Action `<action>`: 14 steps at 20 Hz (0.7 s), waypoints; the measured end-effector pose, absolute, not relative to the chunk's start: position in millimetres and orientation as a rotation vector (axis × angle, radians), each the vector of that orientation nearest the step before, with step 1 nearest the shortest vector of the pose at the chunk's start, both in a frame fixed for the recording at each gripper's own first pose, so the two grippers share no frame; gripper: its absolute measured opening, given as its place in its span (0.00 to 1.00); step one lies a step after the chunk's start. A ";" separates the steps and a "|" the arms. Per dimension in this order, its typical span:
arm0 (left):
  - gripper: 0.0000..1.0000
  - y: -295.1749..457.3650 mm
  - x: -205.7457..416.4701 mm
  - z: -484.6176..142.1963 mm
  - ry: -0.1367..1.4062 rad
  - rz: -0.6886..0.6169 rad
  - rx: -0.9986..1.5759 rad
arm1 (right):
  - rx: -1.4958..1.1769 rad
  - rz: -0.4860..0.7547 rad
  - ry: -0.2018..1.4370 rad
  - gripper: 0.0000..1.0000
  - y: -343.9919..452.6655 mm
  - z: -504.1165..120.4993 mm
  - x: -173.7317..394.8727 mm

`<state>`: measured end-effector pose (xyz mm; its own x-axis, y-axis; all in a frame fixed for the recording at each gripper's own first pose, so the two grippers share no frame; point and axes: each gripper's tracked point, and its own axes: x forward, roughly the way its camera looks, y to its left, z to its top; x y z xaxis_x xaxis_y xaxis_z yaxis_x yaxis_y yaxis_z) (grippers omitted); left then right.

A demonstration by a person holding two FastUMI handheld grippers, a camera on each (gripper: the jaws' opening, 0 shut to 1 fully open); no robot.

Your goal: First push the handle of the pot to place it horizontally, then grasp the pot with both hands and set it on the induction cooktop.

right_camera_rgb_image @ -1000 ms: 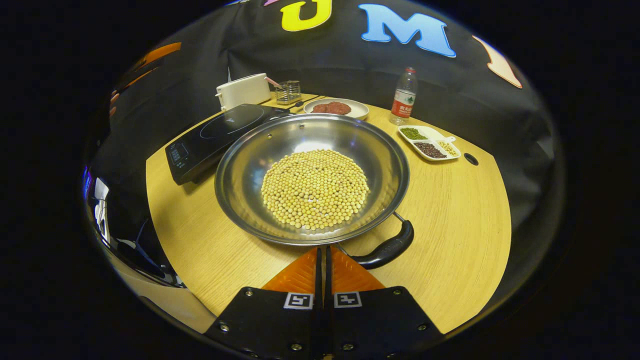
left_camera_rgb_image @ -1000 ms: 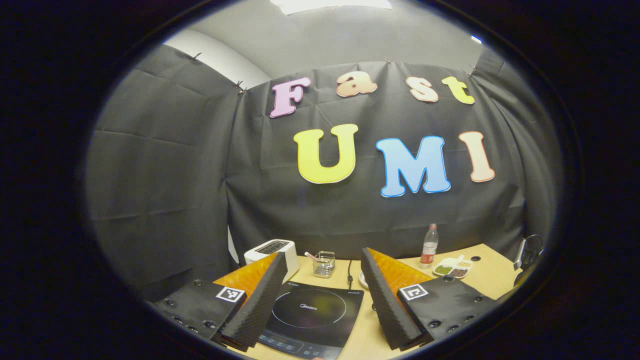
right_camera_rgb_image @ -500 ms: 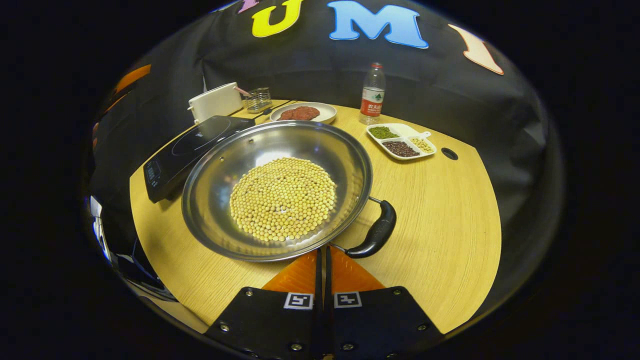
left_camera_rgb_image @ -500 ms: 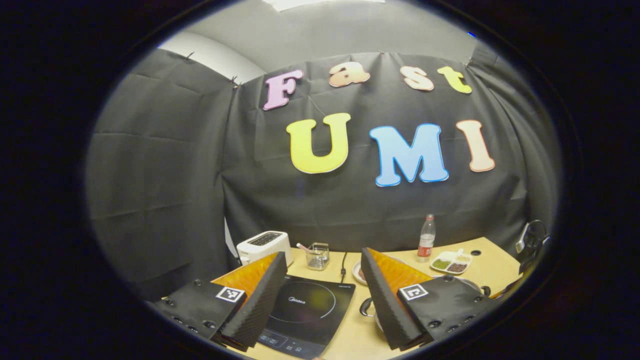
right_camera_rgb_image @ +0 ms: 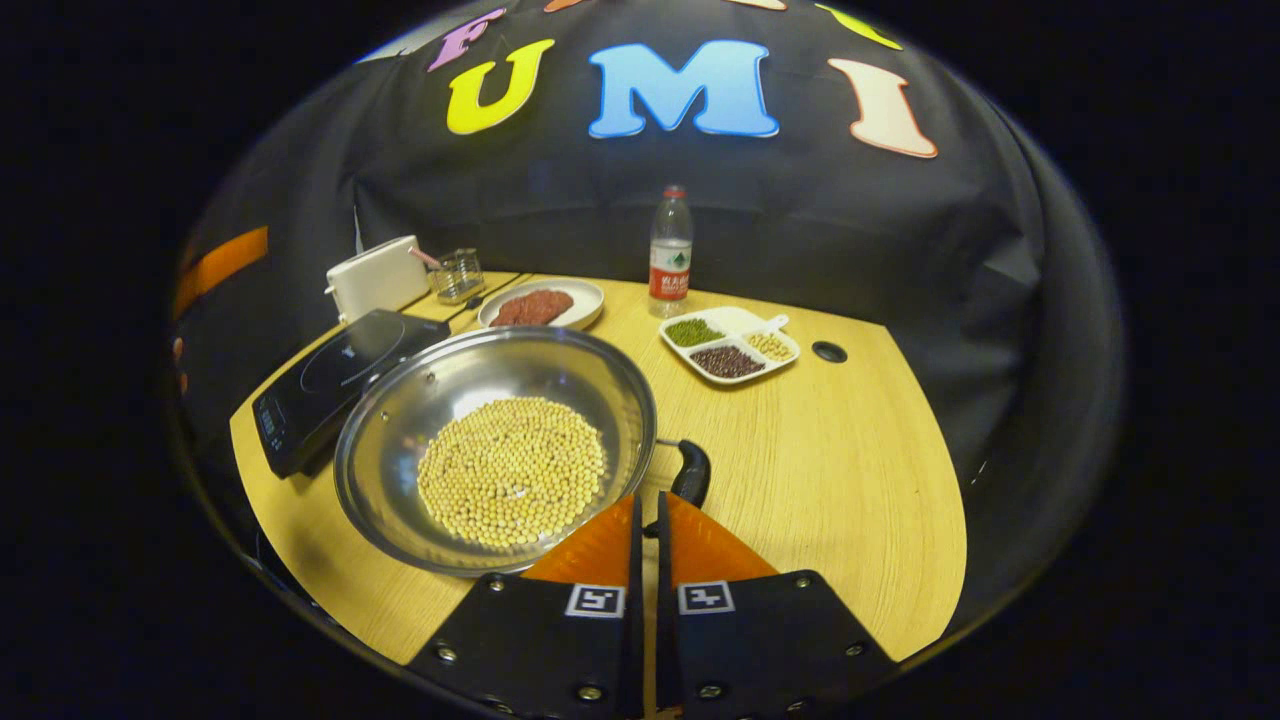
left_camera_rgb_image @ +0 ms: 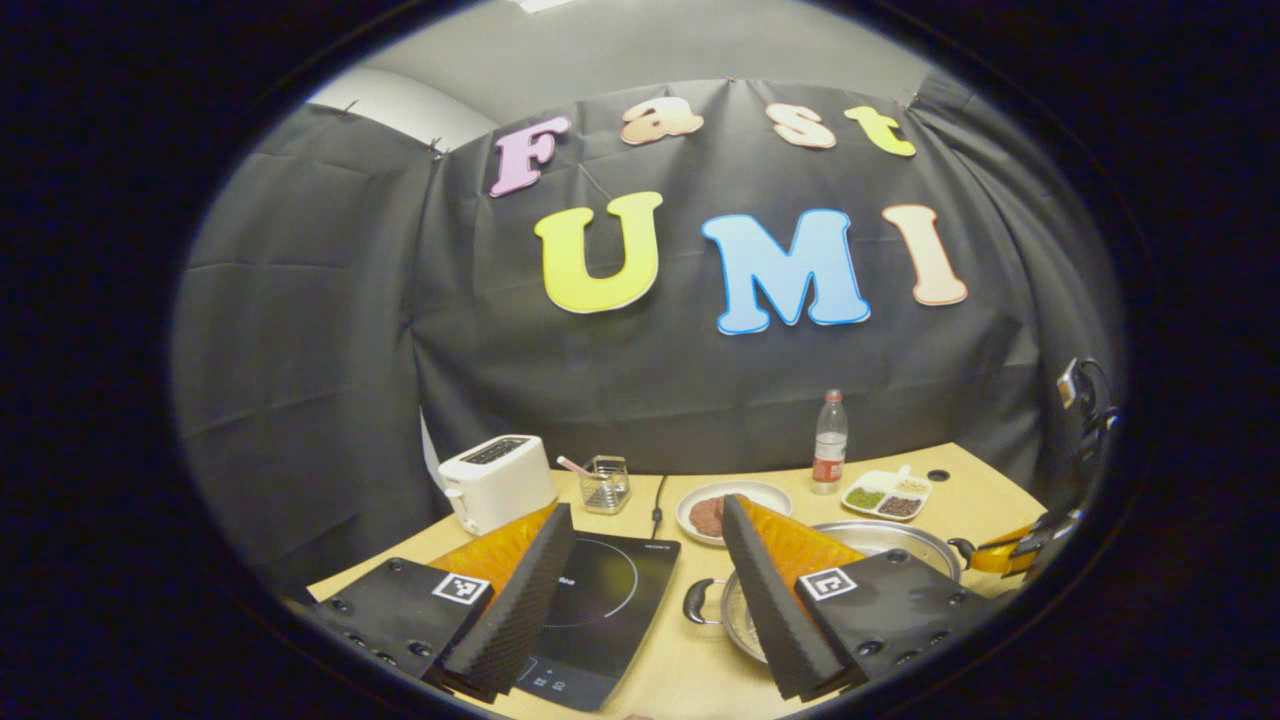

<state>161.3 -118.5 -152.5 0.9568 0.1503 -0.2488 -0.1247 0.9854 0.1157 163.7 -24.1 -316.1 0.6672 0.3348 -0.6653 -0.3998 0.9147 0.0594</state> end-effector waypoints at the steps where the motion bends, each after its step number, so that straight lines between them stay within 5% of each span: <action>1: 0.96 -122.6 166.3 -161.4 0.273 0.116 0.087 | -0.073 0.404 0.698 0.13 -22.6 -309.3 168.4; 3: 0.94 -127.2 174.6 -178.8 0.308 0.070 0.059 | -0.042 0.379 0.656 0.71 -20.8 -298.1 172.1; 4: 1.00 -128.4 179.5 -188.7 0.328 0.049 0.047 | -0.034 0.361 0.647 1.00 -21.4 -294.7 172.5; 14: 0.97 -138.4 219.2 -280.8 0.547 -0.168 -0.002 | -0.010 0.210 0.668 0.96 -6.0 -298.8 171.1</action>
<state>219.2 -138.4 -280.8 0.8408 -0.1597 -0.5173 0.1586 0.9862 -0.0467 171.1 -6.0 -298.8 0.7649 0.1896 -0.6156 -0.1962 0.9789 0.0576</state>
